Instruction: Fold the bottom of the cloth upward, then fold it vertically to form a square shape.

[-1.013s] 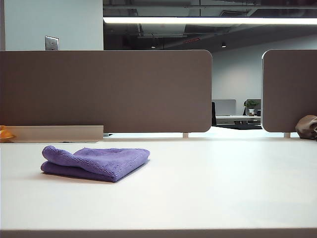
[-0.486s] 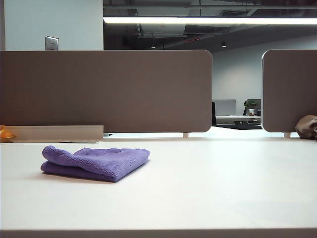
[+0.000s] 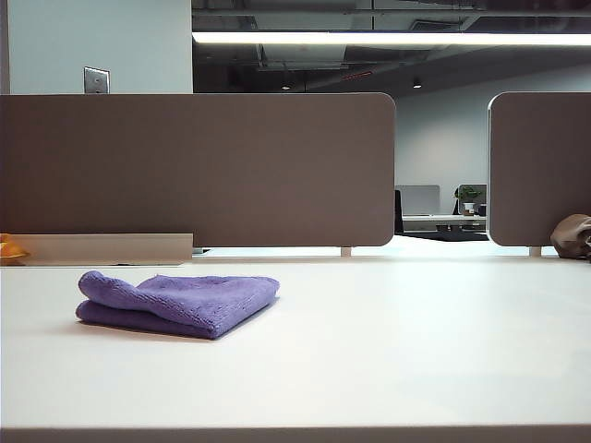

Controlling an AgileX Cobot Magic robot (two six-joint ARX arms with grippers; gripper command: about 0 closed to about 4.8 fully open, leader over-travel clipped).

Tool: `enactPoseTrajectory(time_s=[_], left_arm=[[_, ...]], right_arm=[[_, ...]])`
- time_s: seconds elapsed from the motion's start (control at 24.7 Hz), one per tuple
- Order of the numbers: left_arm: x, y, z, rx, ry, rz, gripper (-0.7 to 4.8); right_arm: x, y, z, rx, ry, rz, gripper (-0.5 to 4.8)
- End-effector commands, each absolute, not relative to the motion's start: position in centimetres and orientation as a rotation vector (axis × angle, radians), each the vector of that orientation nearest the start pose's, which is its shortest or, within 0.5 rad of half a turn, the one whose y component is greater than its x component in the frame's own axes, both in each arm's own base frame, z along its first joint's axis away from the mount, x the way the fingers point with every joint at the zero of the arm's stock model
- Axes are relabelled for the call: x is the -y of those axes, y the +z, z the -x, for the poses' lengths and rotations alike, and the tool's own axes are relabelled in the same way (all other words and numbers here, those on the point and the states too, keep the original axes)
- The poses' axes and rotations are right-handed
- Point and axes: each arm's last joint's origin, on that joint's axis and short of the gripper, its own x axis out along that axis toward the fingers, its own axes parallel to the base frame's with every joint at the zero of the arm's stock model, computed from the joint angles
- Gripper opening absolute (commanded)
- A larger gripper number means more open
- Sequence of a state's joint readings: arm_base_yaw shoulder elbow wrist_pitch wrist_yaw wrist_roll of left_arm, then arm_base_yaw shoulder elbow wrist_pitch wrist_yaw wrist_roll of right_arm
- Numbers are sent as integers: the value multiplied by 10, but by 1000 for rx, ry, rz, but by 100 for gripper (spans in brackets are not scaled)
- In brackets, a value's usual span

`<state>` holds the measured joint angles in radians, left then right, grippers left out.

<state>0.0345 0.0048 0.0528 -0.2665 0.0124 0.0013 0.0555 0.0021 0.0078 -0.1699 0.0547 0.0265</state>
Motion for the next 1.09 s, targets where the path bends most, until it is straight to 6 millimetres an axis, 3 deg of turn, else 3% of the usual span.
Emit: enactPoseTrajectory(time_s=[0.04, 1.09], left_arm=[[-2, 155, -92, -221, -21, -50, -5], [-1, 151, -92, -254, -29, 25, -5]], right_arm=[[-5, 146, -96, -181, 28, -6, 4], [-5, 147, -96, -177, 28, -7, 4]])
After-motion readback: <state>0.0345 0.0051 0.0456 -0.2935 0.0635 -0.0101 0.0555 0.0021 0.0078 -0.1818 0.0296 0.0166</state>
